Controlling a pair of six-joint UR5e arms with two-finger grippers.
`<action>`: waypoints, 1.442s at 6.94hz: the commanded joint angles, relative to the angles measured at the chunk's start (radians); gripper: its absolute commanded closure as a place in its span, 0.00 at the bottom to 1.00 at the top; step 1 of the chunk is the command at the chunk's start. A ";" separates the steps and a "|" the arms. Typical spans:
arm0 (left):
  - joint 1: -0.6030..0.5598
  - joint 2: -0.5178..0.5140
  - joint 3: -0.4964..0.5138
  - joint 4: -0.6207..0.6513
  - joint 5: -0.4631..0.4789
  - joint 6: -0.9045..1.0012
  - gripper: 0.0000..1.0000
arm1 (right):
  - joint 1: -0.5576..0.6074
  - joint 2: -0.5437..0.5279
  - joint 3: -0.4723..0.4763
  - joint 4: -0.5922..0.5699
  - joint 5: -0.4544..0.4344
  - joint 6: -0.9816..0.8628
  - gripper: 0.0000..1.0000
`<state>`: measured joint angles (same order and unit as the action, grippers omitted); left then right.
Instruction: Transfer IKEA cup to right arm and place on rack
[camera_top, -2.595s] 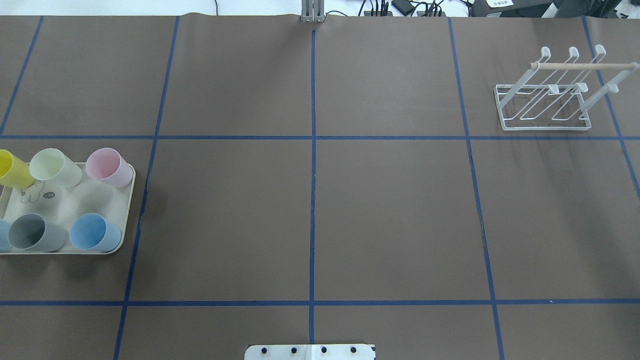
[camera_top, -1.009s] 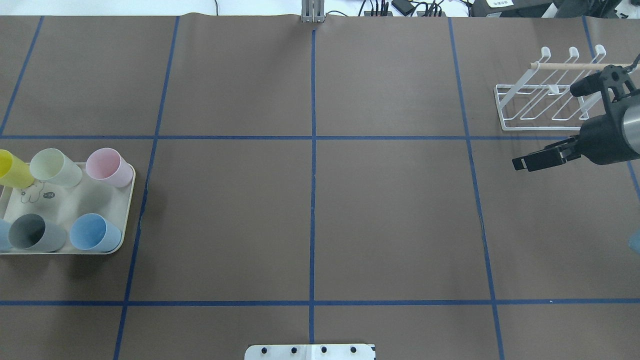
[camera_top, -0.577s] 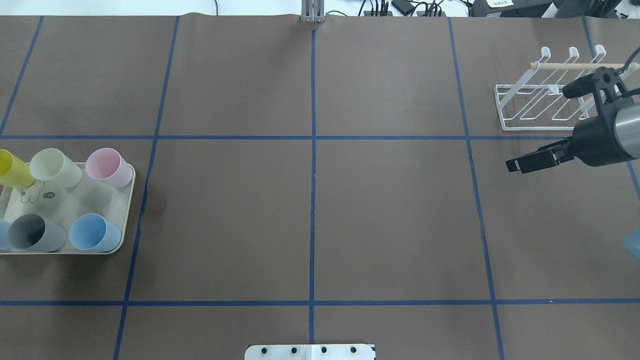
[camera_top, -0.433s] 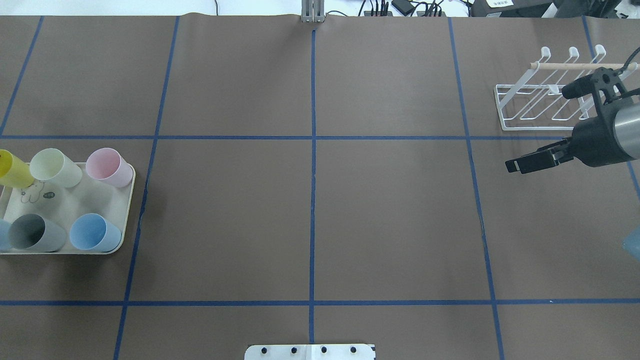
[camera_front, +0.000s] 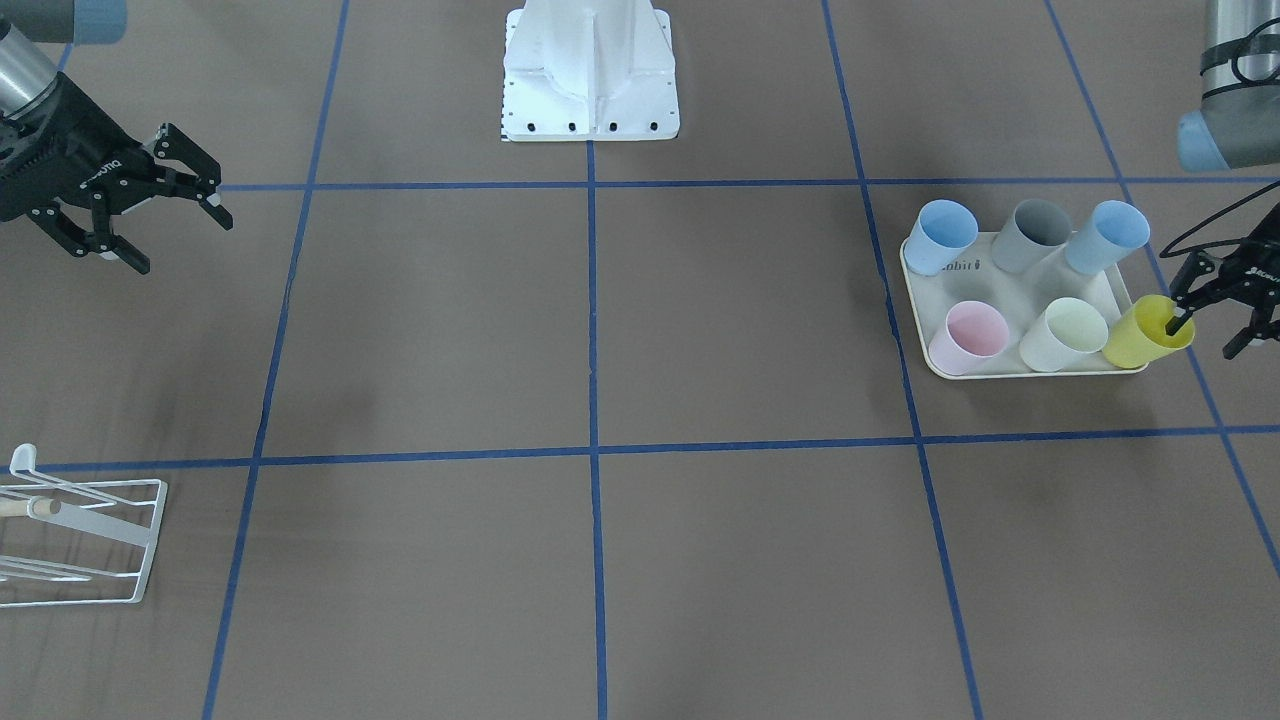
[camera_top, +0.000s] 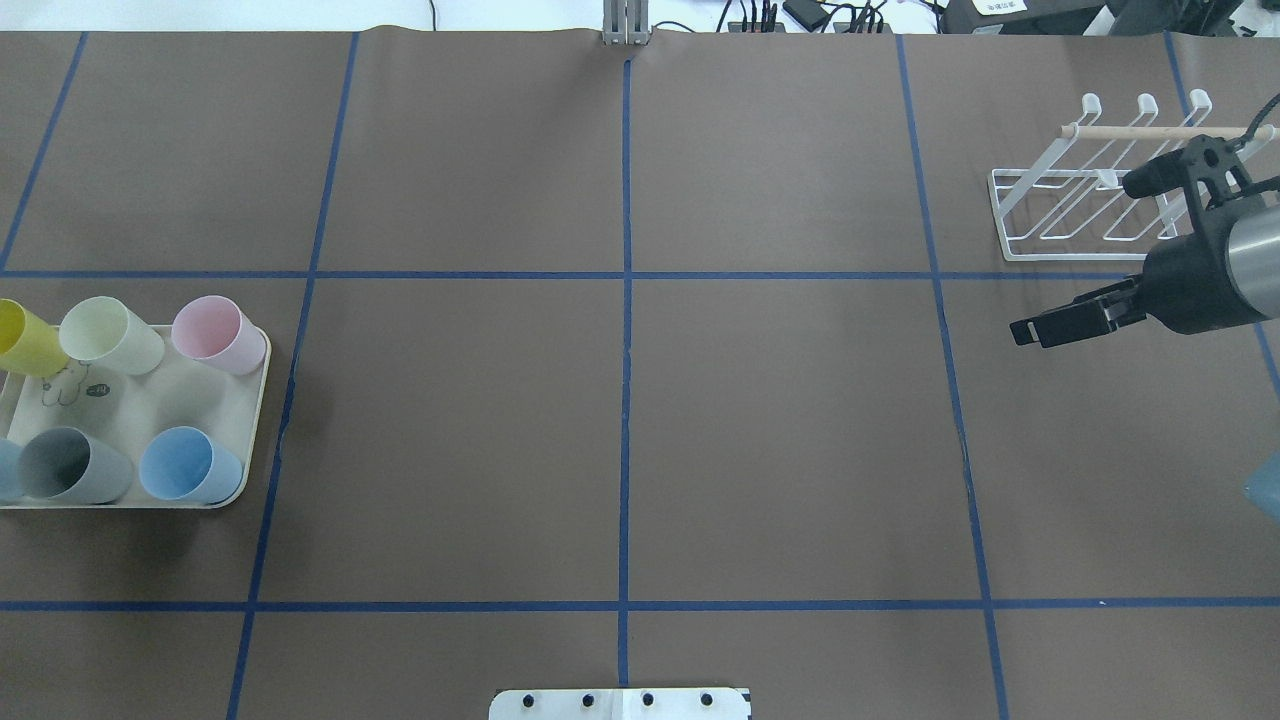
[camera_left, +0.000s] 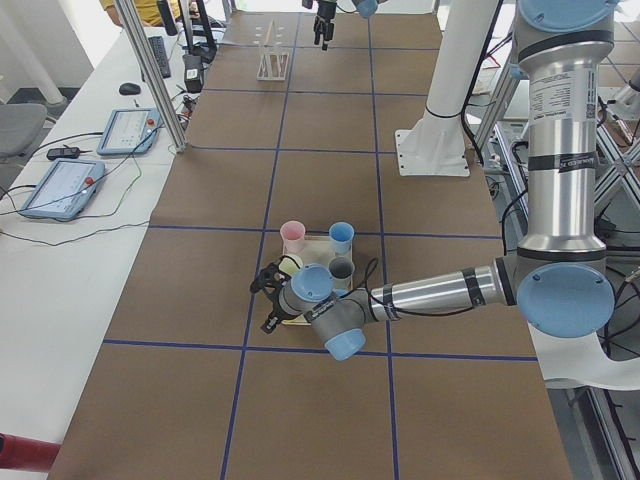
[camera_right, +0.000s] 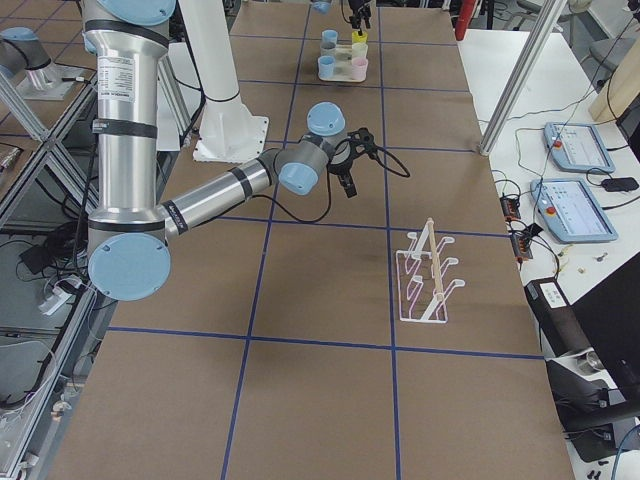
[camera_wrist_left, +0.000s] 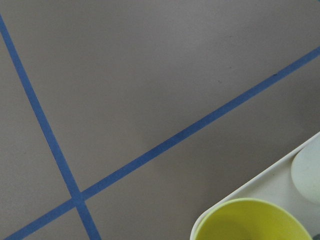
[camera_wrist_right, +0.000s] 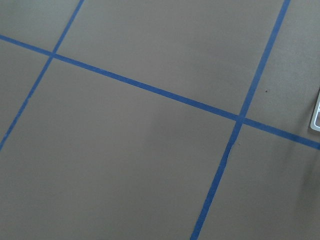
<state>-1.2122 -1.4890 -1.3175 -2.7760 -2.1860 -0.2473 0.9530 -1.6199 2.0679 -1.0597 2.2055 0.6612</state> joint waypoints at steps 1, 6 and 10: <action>0.000 0.001 0.001 -0.025 -0.009 0.003 0.98 | 0.000 0.000 0.000 0.000 0.000 0.000 0.01; -0.097 0.006 -0.103 -0.020 -0.129 0.020 1.00 | -0.007 0.050 -0.011 0.015 0.006 0.000 0.01; -0.228 0.012 -0.343 0.210 -0.230 -0.007 1.00 | -0.111 0.217 -0.112 0.267 -0.062 -0.003 0.01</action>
<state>-1.4162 -1.4833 -1.5433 -2.6818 -2.3896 -0.2354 0.8781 -1.4481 1.9939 -0.8900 2.1908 0.6608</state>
